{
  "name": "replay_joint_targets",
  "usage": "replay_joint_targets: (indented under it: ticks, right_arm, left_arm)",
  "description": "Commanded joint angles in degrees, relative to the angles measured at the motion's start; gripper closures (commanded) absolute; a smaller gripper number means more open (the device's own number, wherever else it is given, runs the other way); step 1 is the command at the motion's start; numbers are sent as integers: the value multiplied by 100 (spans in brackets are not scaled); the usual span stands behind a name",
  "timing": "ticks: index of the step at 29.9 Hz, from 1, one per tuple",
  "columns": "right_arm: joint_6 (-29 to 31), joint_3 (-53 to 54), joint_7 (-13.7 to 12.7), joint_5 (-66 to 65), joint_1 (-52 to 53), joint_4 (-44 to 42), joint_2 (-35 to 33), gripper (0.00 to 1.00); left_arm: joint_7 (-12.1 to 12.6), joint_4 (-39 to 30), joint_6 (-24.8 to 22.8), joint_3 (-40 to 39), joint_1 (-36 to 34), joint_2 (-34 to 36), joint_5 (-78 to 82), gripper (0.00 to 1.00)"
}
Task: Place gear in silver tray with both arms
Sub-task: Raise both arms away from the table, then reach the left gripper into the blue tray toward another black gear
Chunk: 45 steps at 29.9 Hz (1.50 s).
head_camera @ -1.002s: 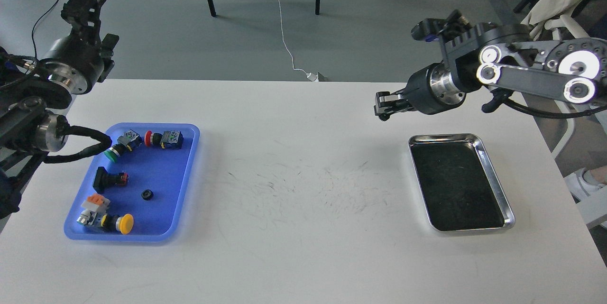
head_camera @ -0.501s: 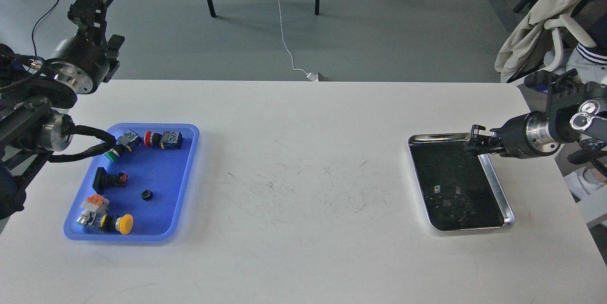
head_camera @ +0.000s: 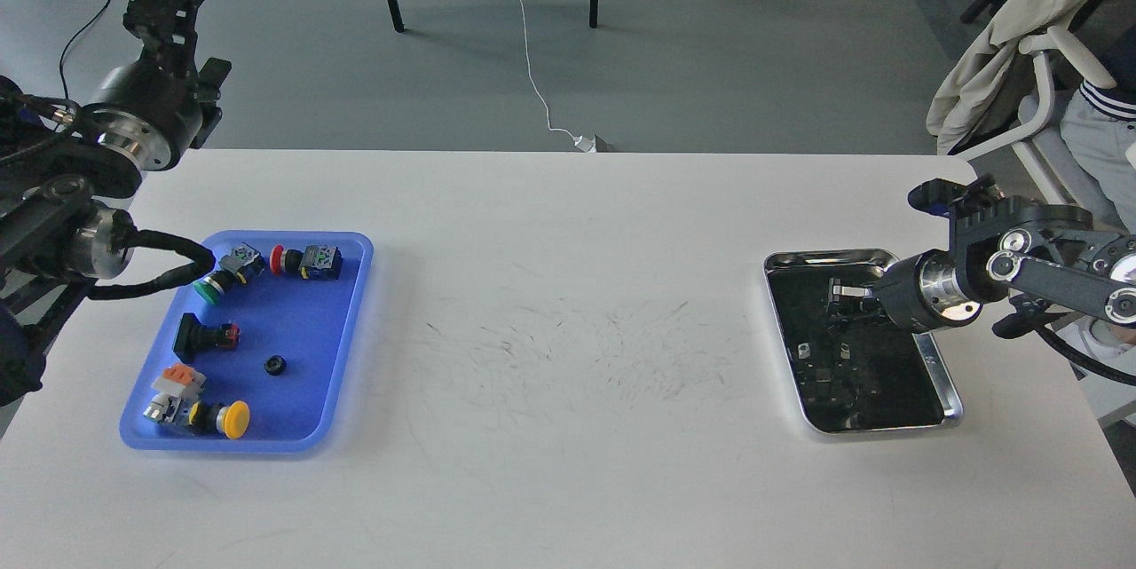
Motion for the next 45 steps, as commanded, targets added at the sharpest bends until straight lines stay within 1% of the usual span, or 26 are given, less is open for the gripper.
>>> replay_joint_targets:
  ticks: [1, 3, 5, 7, 10, 11, 12, 14, 15, 16, 19, 22, 25, 27, 32, 35, 38, 40, 42, 45]
  right_arm:
    - [0, 0, 1, 0, 21, -2, -14, 92]
    - [0, 9, 1, 0, 30, -2, -41, 87]
    - [0, 18, 1, 0, 56, 7, -67, 79]
    - [0, 27, 1, 0, 74, 16, -85, 76]
    - [0, 44, 1, 0, 83, 16, -102, 68]
    - [0, 44, 1, 9, 92, 16, -111, 60]
    - [0, 53, 1, 9, 100, 16, -137, 48]
    - [0, 114, 10, 26, 118, 16, -216, 20]
    - [0, 202, 10, 26, 118, 33, -269, 10]
    - [0, 307, 10, 35, 109, 51, -322, 6]
    - [0, 650, 10, 61, 83, 51, -471, 3]
    - [0, 1027, 10, 105, 57, 68, -585, 3]
    - [0, 1711, 18, 280, -5, 68, -743, 3]
    - [0, 2204, 53, 709, -101, 77, -814, 3]
    - [0, 3259, 124, 2229, -189, 60, -867, 3]
    - [0, 3787, 203, 3914, -207, -159, -867, 3]
    - [0, 4078, 317, 5848, -321, -660, -850, 3]
    - [0, 4131, 492, 6816, -566, -959, -823, 3]
    - [0, 4140, 729, 7520, -970, -1240, -779, 3]
    - [0, 4218, 1099, 8198, -1760, -1627, -552, 3]
  left_arm:
    - [0, 0, -9, -11, 8, 8, -1, 2]
    - [0, 0, -9, -11, 0, 17, -1, 2]
    - [0, 0, -18, -11, 8, 26, -1, 2]
    - [0, 0, -18, -11, 8, 26, -1, 2]
    - [0, 0, -18, -2, 8, 35, 8, 2]
    - [0, 0, -18, 6, 8, 35, 8, 2]
    - [0, 0, -18, 7, 8, 35, 17, 2]
    - [17, 0, -18, 7, 8, 35, 26, 2]
    - [26, 0, -18, 7, 0, 35, 35, 2]
    - [35, 0, -18, 7, 8, 35, 43, 2]
    - [52, 0, -18, 7, 0, 44, 61, 2]
    - [61, 9, -9, 7, 0, 44, 61, 2]
    - [79, 0, -1, -2, -9, 61, 61, 2]
    - [114, 0, 0, -2, -18, 105, 70, 2]
    - [360, -289, 8, -11, -53, 535, 70, 2]
    - [535, -702, -18, -2, -97, 982, 70, 2]
    - [668, -1281, -44, 41, -71, 1615, 61, 2]
    - [668, -1703, -62, 85, -10, 2107, 61, 2]
    - [668, -2099, -176, 217, 35, 2625, 70, 2]
    - [580, -2609, -465, 830, 70, 3556, 87, 2]
